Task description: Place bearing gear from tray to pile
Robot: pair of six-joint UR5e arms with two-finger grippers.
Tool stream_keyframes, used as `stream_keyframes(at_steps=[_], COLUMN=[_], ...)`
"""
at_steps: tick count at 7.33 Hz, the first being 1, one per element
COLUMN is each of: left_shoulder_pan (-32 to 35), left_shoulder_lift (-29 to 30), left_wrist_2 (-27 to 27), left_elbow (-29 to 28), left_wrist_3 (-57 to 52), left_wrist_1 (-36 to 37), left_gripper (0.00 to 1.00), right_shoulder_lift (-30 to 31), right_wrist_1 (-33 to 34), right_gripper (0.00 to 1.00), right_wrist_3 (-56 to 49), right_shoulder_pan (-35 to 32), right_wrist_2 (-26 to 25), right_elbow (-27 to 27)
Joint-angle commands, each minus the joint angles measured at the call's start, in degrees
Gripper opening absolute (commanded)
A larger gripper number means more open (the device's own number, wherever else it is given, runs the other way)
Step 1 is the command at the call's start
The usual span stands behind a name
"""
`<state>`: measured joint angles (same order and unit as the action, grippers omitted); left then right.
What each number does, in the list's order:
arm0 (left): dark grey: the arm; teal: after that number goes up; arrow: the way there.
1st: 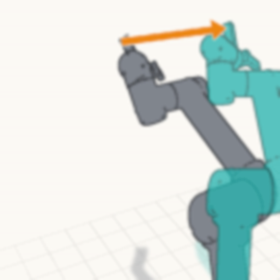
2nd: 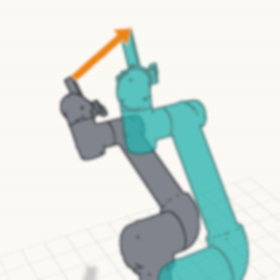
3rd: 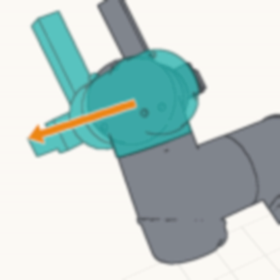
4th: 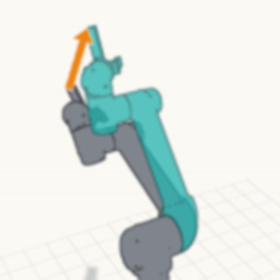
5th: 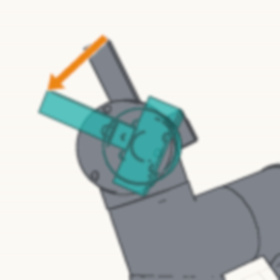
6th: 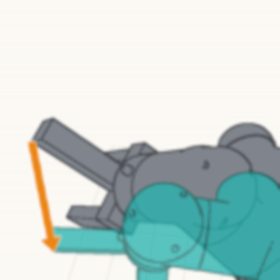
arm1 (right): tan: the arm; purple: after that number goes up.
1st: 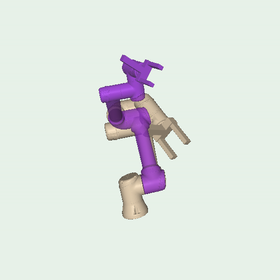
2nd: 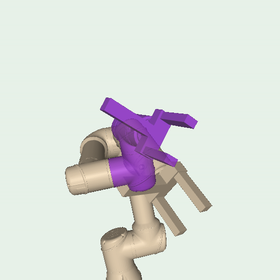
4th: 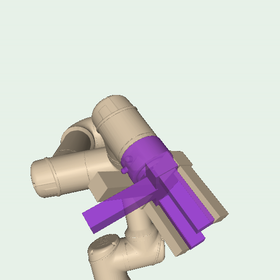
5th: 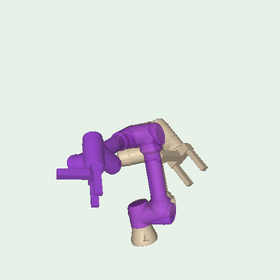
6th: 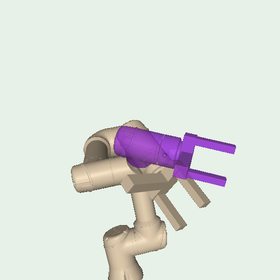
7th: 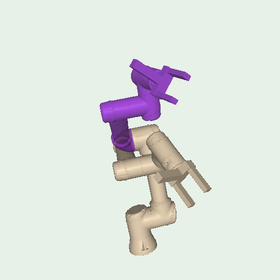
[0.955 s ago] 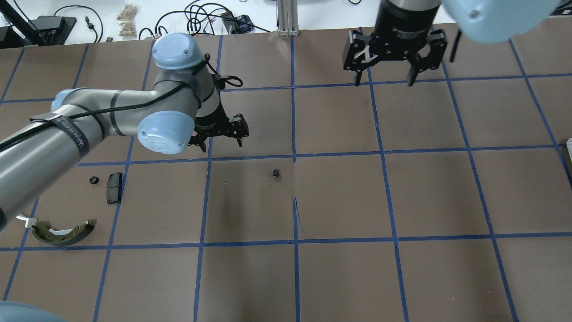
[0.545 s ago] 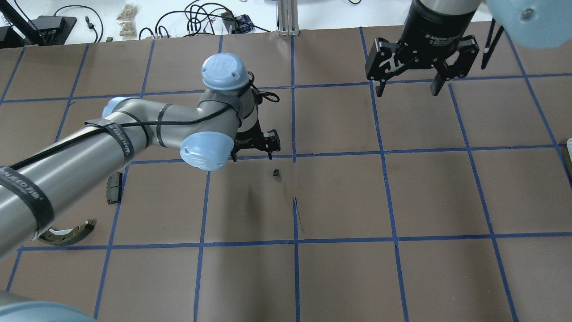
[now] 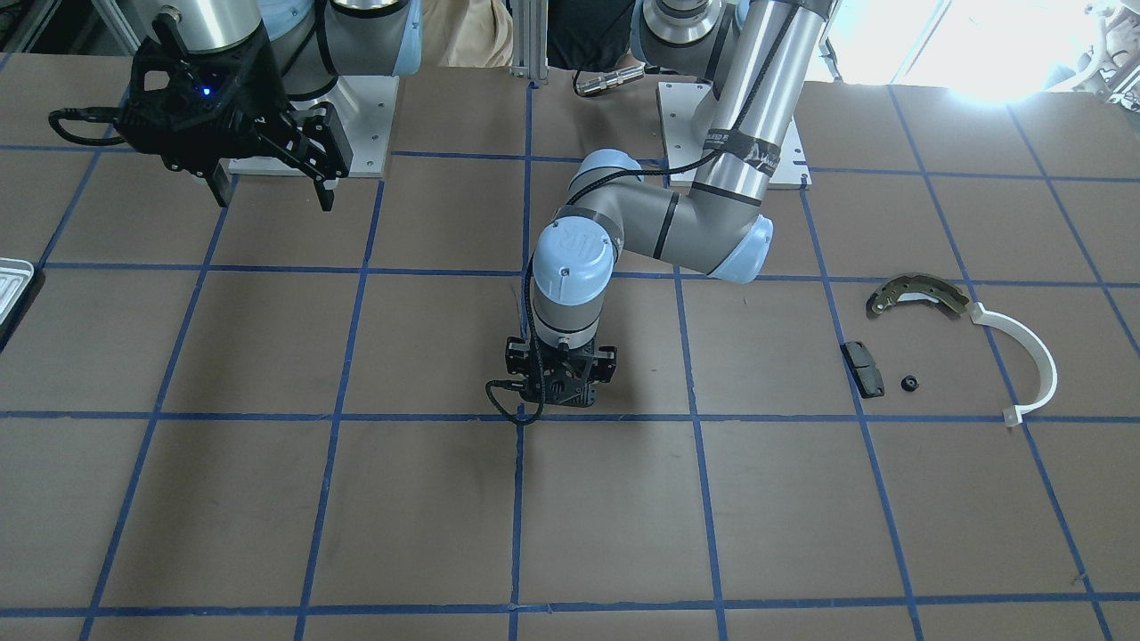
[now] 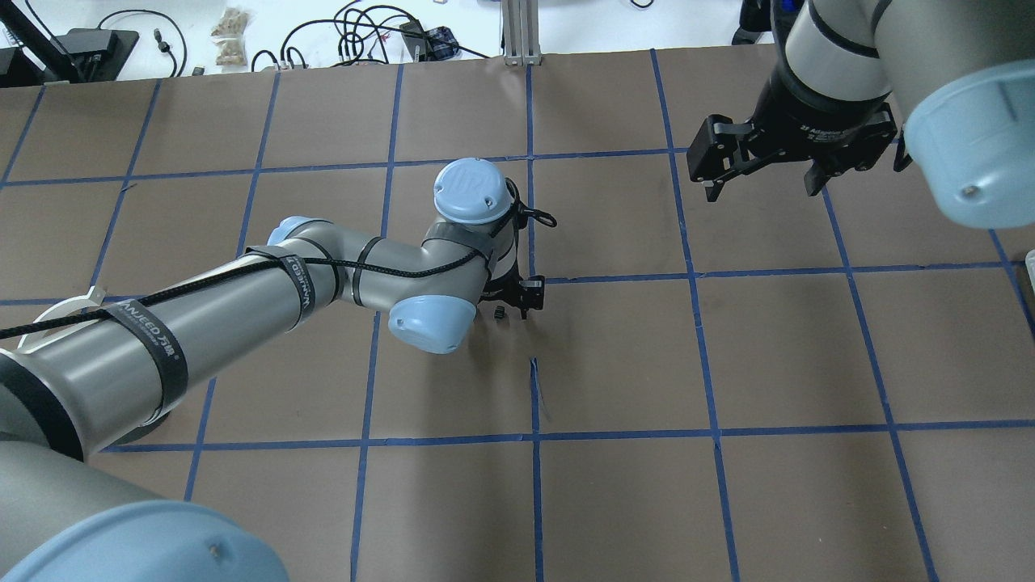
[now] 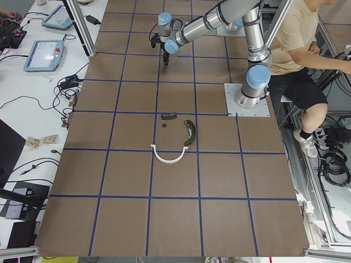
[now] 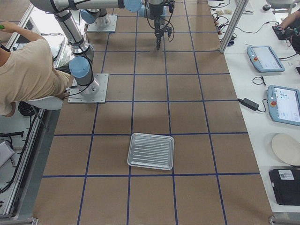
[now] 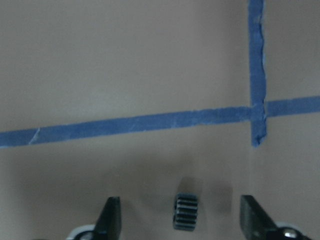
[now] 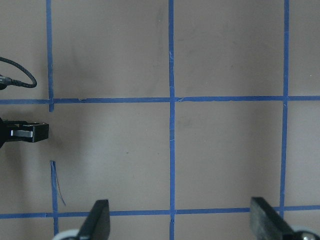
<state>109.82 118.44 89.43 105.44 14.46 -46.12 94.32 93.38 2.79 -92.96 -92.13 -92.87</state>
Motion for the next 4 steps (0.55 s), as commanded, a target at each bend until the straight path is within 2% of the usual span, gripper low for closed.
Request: stream_keyframes(at_steps=[1,2,4], left_shoulder_pan=[0.0,0.0,-0.6], left_shoulder_lift=[0.3,0.0,-1.5], left_wrist_2=[0.1,0.0,-0.1], left_elbow=[0.3,0.5,1.6], left_wrist_3=[0.5,0.5,-0.4], left_wrist_1=[1.0,0.9,0.9], left_gripper=[0.34,0.14,0.09], right_shoulder_lift=[-0.6,-0.8,-0.7], right_wrist_1=[-1.1,-1.0,-0.8], right_gripper=[1.00,1.00,1.00], right_wrist_3=[-0.5,-0.5,-0.5], right_shoulder_pan=[0.0,0.1,0.0], right_wrist_2=[0.5,0.6,0.1], right_elbow=[1.8,2.0,1.7])
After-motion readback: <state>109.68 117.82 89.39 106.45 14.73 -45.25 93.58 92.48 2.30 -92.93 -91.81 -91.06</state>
